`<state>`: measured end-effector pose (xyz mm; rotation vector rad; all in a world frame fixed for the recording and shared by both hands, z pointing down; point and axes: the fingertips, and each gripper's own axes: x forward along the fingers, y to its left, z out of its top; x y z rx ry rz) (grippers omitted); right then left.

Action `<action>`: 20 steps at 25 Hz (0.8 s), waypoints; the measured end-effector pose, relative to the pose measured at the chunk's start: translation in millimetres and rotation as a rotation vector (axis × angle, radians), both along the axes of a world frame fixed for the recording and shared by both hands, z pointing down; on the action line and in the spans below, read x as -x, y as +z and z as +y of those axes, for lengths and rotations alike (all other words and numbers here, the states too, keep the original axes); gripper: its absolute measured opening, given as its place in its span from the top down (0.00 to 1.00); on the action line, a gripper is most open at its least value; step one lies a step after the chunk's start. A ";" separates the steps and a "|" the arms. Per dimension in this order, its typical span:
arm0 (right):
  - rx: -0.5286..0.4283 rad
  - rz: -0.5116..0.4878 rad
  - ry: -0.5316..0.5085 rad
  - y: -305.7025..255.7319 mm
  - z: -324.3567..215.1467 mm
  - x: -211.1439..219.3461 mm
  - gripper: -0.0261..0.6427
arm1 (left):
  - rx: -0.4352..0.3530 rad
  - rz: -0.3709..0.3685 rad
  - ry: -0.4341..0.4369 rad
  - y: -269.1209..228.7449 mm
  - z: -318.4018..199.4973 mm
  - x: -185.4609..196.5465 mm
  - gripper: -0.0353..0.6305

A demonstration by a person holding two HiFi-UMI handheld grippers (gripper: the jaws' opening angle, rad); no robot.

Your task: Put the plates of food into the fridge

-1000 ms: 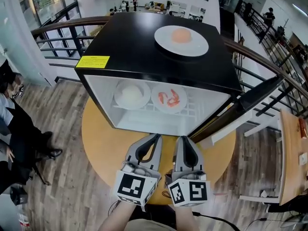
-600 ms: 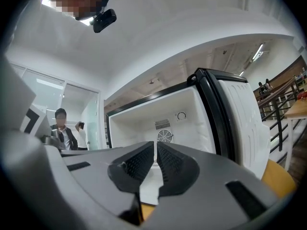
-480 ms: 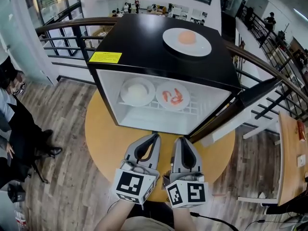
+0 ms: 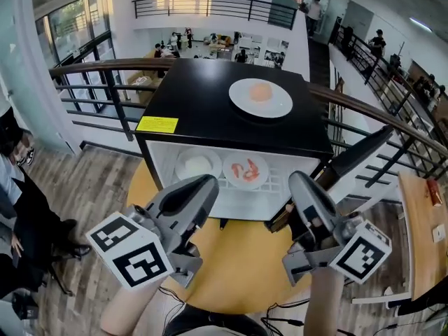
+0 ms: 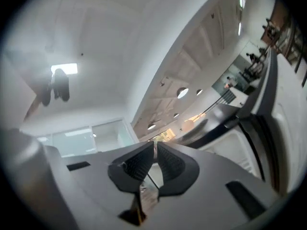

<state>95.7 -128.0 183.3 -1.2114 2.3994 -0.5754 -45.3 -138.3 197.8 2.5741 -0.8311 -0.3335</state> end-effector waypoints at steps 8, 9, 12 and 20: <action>0.405 -0.132 -0.225 -86.0 -100.1 -51.2 0.92 | 0.489 -0.096 0.244 -86.7 -90.0 -27.2 0.93; 0.452 -0.096 -0.200 -86.3 -118.0 -52.4 0.92 | 0.504 -0.141 0.255 -91.7 -107.0 -25.4 0.93; 0.604 -0.040 -0.215 -70.9 -160.1 -73.5 0.91 | 0.526 -0.273 0.208 -90.1 -164.6 -26.0 0.93; 0.883 0.147 -0.328 -5.4 -179.0 -95.6 0.91 | 0.826 -0.394 0.318 -34.0 -193.6 -43.4 0.87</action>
